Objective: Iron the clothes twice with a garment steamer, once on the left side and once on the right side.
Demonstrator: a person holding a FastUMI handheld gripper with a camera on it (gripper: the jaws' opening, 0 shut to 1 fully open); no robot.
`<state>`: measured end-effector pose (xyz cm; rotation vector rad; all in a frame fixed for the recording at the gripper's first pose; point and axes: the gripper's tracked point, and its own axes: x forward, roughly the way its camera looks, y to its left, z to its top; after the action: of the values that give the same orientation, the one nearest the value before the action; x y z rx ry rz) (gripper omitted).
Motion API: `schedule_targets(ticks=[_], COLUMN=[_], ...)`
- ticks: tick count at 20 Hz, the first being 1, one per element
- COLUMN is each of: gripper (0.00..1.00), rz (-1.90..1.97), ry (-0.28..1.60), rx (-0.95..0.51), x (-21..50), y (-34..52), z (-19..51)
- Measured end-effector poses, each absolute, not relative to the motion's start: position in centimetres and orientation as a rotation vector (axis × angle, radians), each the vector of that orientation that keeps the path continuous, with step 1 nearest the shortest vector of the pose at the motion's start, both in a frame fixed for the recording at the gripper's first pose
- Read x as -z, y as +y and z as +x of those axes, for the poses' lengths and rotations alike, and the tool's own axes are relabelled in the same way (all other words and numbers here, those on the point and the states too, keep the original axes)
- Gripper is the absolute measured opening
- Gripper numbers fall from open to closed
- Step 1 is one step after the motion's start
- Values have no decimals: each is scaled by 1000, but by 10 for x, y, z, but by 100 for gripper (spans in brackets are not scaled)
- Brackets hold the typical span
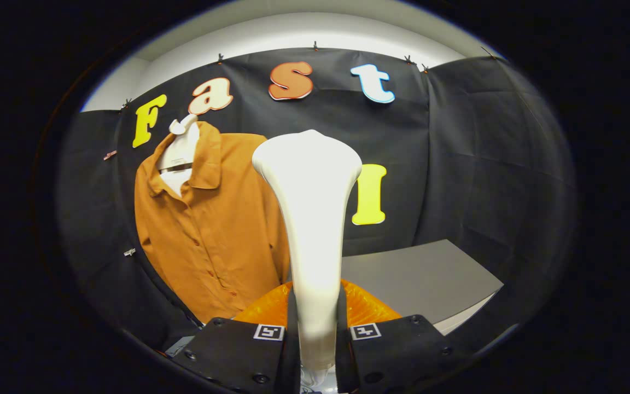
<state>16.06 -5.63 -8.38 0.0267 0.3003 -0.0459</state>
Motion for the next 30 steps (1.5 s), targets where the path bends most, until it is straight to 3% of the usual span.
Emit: schedule_targets(ticks=[12,30], gripper=[29,29], rz=[-12,-60], ry=[289,308], rx=[105,197], x=[134,202], y=[76,81], z=[208,267])
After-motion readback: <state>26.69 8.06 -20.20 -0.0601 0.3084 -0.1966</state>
